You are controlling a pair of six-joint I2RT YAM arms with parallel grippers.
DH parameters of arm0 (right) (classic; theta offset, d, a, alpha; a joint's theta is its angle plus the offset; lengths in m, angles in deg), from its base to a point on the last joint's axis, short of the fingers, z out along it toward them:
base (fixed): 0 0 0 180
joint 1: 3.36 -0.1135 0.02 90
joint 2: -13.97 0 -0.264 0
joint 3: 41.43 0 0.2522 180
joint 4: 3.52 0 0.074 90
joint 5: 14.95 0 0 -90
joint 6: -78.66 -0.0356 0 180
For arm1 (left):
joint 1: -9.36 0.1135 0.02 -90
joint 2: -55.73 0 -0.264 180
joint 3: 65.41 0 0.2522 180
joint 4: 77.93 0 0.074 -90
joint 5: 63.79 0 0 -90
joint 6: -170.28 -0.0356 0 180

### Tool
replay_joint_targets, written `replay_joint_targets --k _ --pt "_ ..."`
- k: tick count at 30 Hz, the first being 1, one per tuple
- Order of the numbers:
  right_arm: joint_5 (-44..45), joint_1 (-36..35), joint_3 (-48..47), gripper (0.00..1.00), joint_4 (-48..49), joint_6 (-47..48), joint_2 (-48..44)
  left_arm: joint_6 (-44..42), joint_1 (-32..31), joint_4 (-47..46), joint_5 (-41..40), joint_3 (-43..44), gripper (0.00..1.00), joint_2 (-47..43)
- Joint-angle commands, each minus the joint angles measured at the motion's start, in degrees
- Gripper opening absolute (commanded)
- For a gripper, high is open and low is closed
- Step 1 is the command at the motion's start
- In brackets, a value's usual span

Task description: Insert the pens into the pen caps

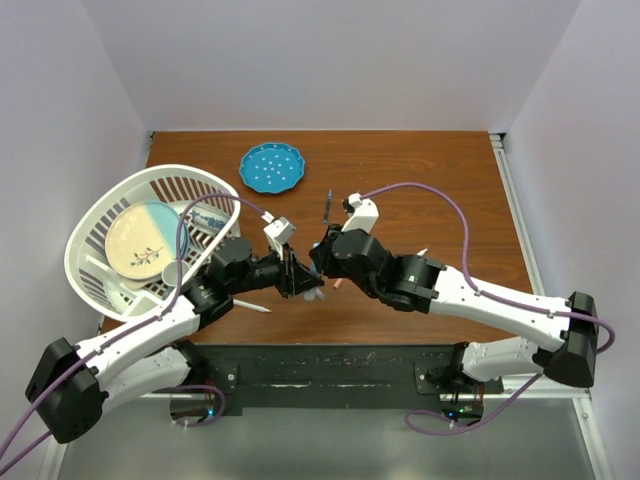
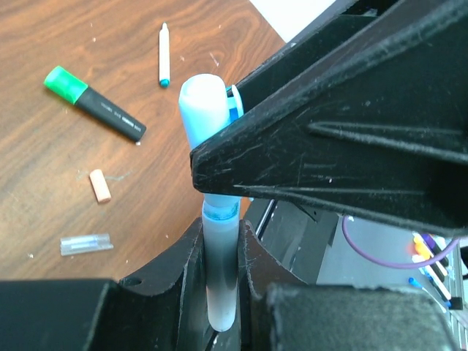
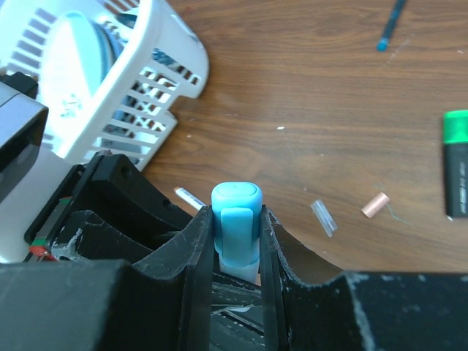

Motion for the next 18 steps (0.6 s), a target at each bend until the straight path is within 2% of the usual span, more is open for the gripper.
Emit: replay_joint_targets --k 1,7,12,16,18 --pt "0.34 -5.51 -3.37 0.0 -10.59 -4.75 3.72 -0.19 0.91 -6.18 -4.95 2.78 0.0 -0.75" --pt "3.42 -7.19 -4.7 0.0 -11.32 -6.33 5.93 -0.19 0.91 -5.83 -6.09 3.22 0.0 -1.54" --pt "-1.05 -7.55 0.13 0.0 -3.32 -10.28 2.77 -0.19 0.83 -5.39 -7.67 3.4 0.0 -1.54" --pt "1.3 -8.42 -3.28 0.0 -11.19 -12.83 5.75 -0.81 0.91 -3.98 -9.26 4.54 0.0 -0.4" --pt "-0.08 -8.78 -3.73 0.0 -11.23 -13.71 6.8 -0.72 0.91 -4.86 -8.99 4.54 0.0 -0.14"
